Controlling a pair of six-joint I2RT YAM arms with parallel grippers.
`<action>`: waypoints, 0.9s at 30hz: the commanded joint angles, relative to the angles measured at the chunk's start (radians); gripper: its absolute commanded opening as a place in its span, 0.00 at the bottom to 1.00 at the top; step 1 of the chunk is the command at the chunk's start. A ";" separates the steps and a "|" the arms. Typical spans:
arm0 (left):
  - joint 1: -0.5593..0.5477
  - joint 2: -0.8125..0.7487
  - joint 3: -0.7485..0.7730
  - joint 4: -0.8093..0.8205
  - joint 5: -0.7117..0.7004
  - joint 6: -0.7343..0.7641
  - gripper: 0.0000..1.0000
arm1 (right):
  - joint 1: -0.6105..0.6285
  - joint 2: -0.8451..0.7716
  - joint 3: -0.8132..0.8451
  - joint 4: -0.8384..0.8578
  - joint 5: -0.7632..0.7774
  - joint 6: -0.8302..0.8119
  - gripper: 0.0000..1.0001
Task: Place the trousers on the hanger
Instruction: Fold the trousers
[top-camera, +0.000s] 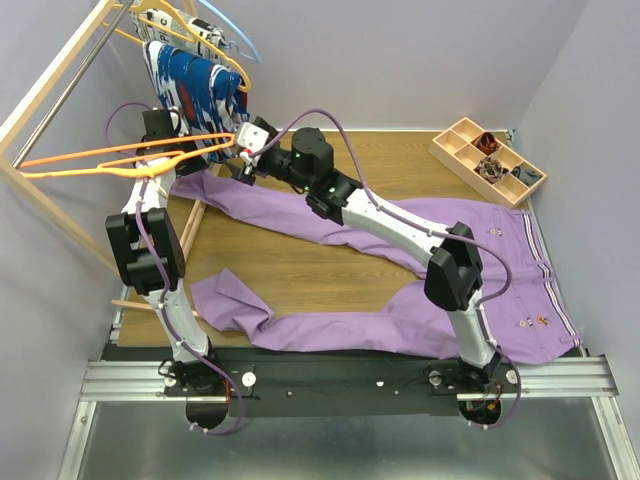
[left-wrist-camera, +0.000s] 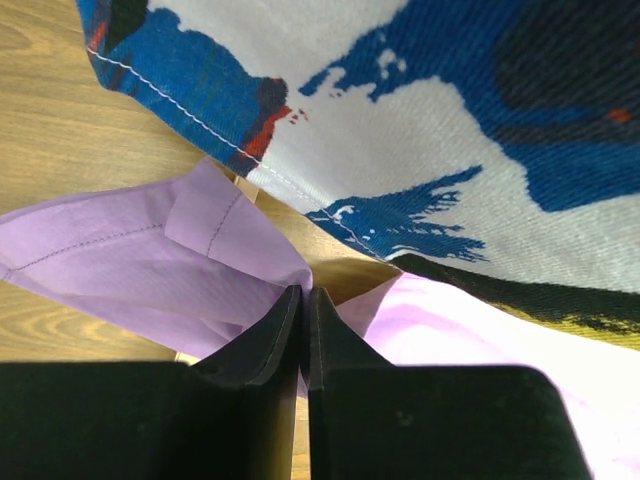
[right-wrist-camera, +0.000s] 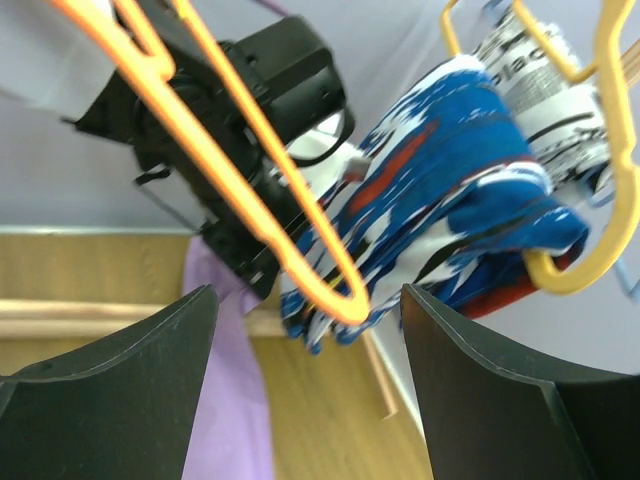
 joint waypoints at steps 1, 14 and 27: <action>-0.018 -0.021 0.015 -0.016 0.017 0.030 0.17 | 0.009 0.082 0.104 0.120 0.020 -0.078 0.82; -0.041 -0.050 -0.040 -0.019 0.026 0.047 0.18 | 0.011 0.141 0.169 0.119 -0.013 -0.069 0.55; -0.047 -0.107 -0.102 0.005 0.058 0.065 0.43 | 0.029 0.104 0.144 0.049 -0.043 -0.049 0.02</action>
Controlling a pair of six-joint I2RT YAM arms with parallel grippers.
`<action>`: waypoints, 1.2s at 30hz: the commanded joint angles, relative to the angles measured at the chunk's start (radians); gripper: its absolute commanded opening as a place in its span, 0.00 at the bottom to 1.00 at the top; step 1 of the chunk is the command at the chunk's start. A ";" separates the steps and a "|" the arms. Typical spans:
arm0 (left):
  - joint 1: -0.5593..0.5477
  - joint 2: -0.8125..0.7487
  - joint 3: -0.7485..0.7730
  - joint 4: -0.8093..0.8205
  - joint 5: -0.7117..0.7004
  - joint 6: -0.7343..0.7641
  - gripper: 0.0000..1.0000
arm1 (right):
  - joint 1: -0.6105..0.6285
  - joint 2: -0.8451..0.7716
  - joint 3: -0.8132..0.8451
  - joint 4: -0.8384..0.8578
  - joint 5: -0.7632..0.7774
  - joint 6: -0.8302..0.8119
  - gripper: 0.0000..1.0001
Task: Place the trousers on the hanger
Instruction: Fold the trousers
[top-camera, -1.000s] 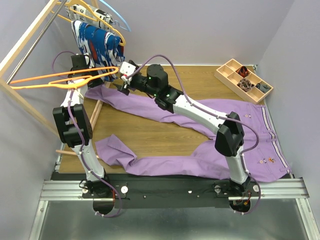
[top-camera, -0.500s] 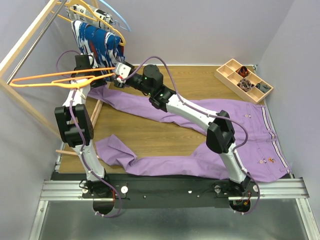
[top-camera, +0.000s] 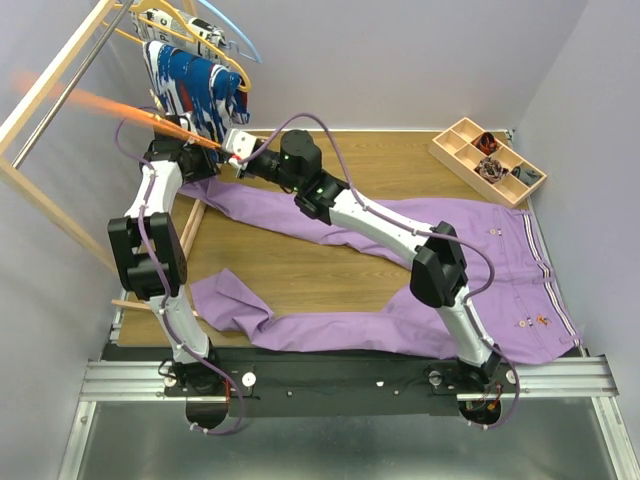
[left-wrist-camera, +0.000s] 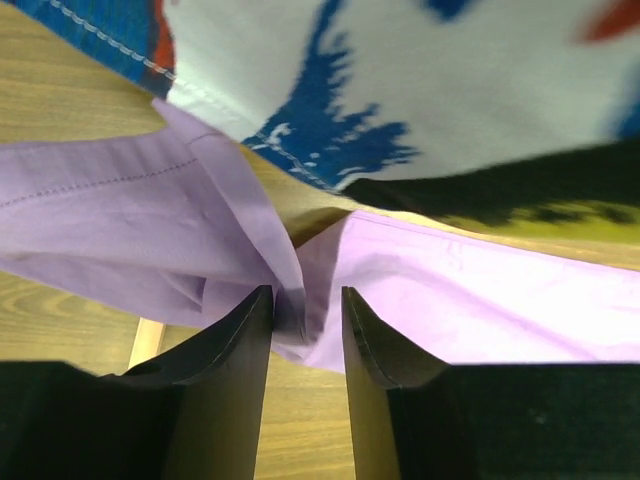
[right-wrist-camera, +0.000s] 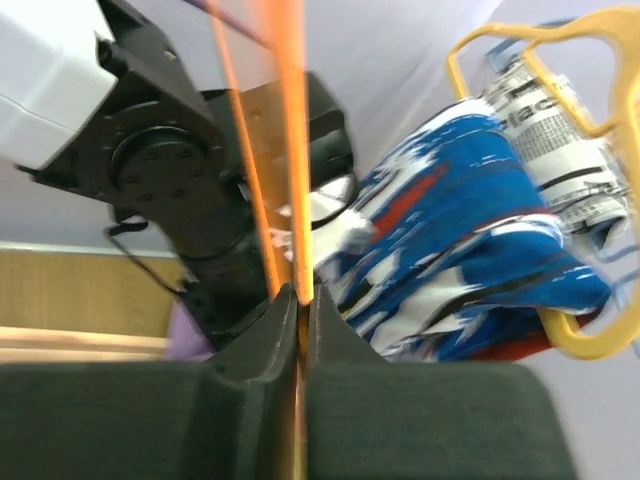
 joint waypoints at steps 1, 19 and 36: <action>-0.006 -0.064 -0.017 0.012 0.043 0.021 0.43 | 0.020 -0.021 0.004 -0.001 -0.018 0.017 0.01; -0.007 -0.245 -0.245 0.127 0.107 0.038 0.95 | 0.020 -0.105 0.089 -0.260 -0.018 0.100 0.01; -0.053 -0.537 -0.596 0.208 0.126 0.029 0.95 | -0.062 -0.160 0.123 -0.395 0.086 0.181 0.01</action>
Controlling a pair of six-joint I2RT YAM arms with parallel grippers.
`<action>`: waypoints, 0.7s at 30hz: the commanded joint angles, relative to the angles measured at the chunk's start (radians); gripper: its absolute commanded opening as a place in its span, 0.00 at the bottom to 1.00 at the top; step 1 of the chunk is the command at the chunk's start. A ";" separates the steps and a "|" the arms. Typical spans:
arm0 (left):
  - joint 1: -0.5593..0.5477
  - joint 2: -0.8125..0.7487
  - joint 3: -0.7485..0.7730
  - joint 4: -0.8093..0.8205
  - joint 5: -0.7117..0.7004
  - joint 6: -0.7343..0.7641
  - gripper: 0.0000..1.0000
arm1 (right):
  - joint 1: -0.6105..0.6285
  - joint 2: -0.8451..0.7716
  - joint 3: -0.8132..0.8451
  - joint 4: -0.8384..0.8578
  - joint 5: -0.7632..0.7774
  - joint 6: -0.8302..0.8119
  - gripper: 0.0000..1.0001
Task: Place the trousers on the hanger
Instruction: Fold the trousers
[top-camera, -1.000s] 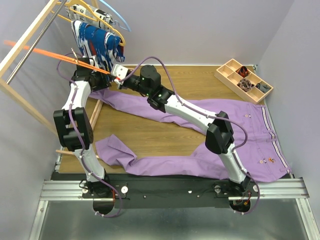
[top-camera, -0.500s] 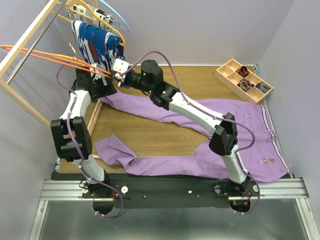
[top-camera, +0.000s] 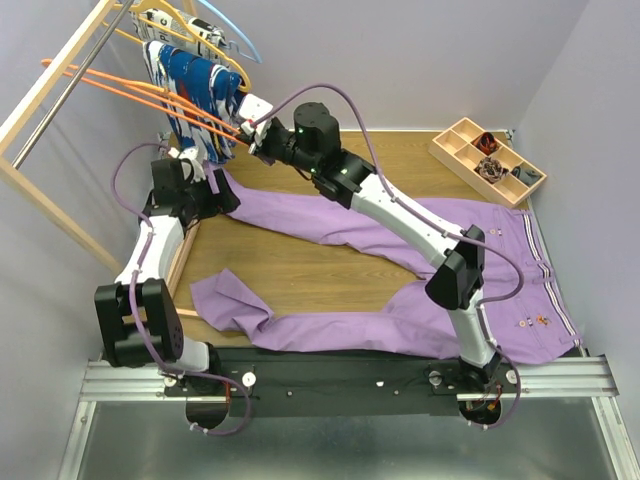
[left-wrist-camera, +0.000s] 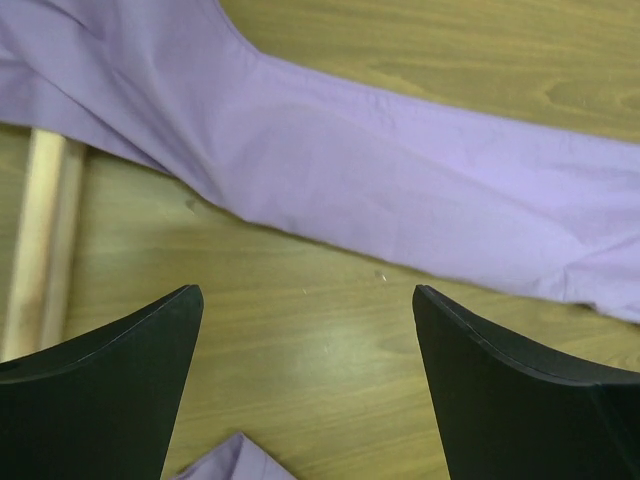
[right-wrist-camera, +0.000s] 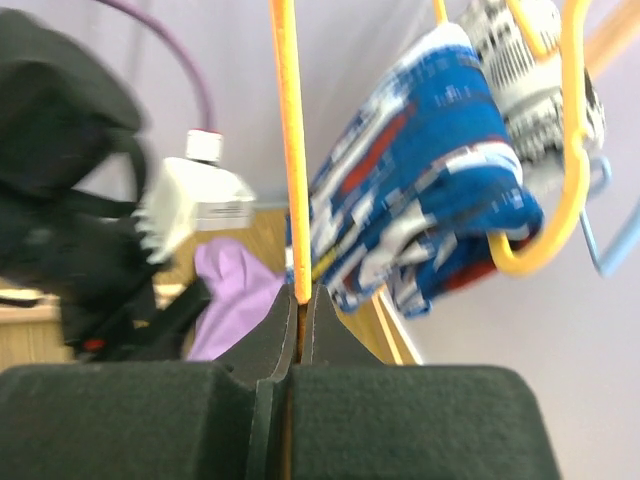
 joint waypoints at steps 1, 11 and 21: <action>-0.064 -0.091 -0.071 0.024 0.008 0.010 0.95 | -0.048 -0.057 0.002 -0.035 0.022 0.070 0.01; -0.135 -0.332 -0.140 0.070 0.062 0.045 0.88 | -0.071 -0.047 -0.007 -0.096 -0.001 0.079 0.01; -0.195 -0.470 -0.088 0.216 0.120 -0.068 0.77 | -0.077 -0.062 -0.073 -0.110 0.004 0.094 0.01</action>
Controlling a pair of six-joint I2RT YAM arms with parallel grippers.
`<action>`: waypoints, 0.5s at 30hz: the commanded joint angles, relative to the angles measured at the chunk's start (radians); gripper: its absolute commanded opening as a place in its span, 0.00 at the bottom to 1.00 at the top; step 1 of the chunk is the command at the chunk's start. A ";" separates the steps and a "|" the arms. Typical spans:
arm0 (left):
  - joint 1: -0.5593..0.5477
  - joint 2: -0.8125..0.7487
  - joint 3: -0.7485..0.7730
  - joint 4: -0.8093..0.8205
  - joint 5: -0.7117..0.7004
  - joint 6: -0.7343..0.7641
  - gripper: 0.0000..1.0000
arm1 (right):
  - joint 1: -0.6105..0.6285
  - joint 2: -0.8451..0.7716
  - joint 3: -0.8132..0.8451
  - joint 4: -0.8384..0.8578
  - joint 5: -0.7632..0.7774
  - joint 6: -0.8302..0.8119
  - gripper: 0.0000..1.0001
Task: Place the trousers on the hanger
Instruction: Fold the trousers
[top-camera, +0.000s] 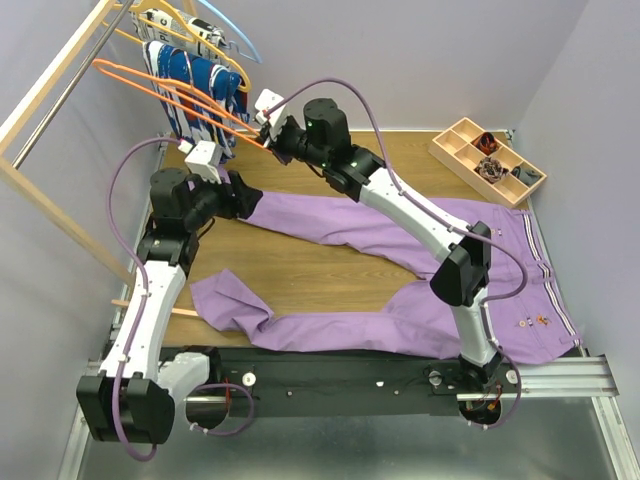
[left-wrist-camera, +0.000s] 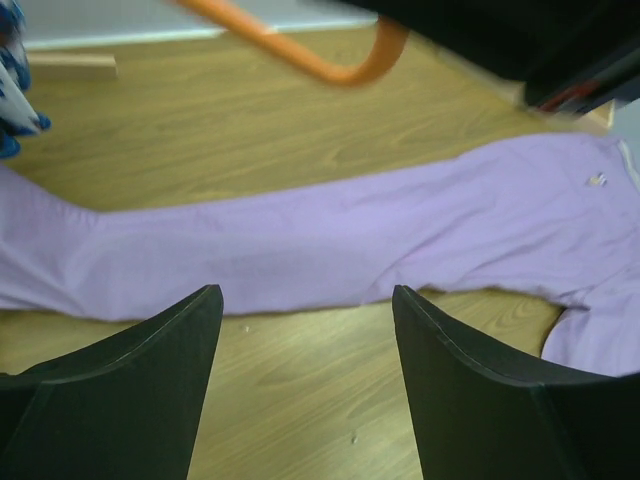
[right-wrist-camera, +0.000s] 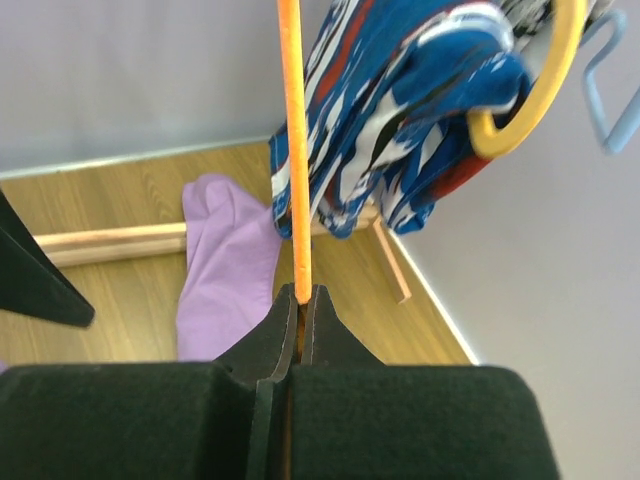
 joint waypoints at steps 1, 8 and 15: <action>-0.002 -0.078 0.039 0.171 0.007 -0.104 0.77 | -0.003 -0.047 -0.056 -0.007 -0.004 0.032 0.01; -0.003 -0.020 0.048 0.412 -0.040 -0.305 0.77 | -0.001 -0.078 -0.113 -0.008 -0.039 0.073 0.01; -0.009 0.078 0.082 0.482 -0.122 -0.409 0.79 | 0.002 -0.118 -0.153 -0.008 -0.085 0.127 0.01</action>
